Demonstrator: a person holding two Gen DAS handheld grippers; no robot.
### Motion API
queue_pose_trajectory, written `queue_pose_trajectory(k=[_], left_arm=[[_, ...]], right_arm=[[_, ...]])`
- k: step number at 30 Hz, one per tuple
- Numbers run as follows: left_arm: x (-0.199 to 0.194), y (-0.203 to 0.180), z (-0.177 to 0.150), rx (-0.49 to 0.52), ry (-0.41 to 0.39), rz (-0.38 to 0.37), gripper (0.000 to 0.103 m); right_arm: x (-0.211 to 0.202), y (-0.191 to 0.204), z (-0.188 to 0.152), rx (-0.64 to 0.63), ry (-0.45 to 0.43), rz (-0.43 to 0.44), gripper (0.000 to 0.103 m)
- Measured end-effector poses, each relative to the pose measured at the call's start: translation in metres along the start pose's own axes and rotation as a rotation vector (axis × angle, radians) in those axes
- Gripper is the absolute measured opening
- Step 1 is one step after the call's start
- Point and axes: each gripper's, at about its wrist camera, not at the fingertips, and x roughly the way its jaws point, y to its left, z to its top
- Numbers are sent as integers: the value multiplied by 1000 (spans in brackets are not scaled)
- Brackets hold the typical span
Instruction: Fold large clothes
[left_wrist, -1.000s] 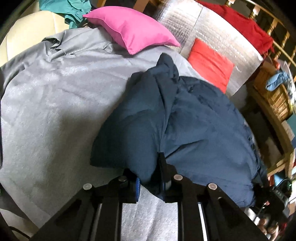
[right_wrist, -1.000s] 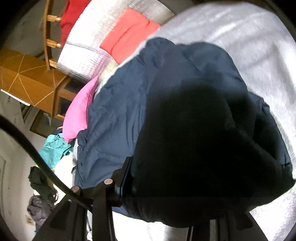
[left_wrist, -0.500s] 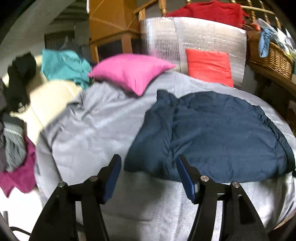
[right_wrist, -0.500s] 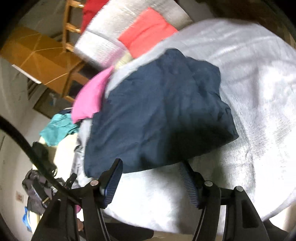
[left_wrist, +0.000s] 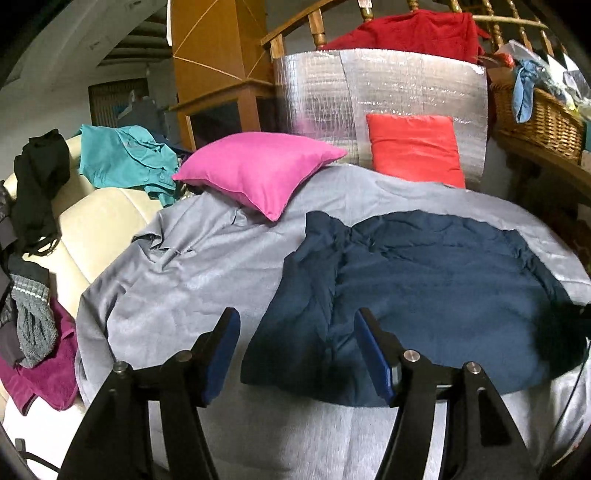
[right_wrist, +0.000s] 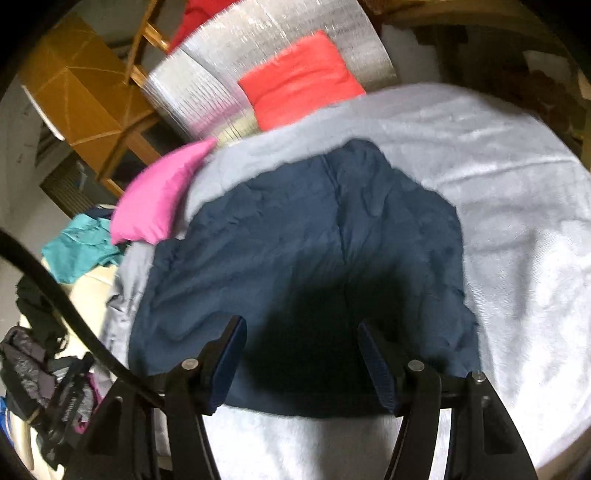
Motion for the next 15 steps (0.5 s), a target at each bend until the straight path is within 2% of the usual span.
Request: queue_pose_trajectory(k=[2, 4, 6, 7, 9, 11, 13, 15], left_arm=[[20, -4, -2, 10, 39, 13, 66], [40, -5, -5, 12, 88, 20, 66], [71, -5, -15, 2, 185, 25, 66], [88, -5, -21, -8, 249, 16, 69], [107, -1, -27, -49, 322, 2, 75], [106, 4, -23, -81, 323, -6, 76], [102, 10, -16, -82, 308, -30, 76], [96, 27, -6, -143, 264, -57, 76]], right_arm=[[22, -11, 0, 32, 50, -2, 67], [25, -12, 1, 36, 52, -6, 67], [26, -9, 1, 13, 49, -20, 67], [27, -9, 1, 6, 47, -23, 67], [26, -7, 0, -6, 44, -25, 67], [23, -9, -1, -8, 40, -12, 67], [12, -19, 2, 45, 21, 48, 67], [-3, -32, 6, 97, -31, 104, 67]])
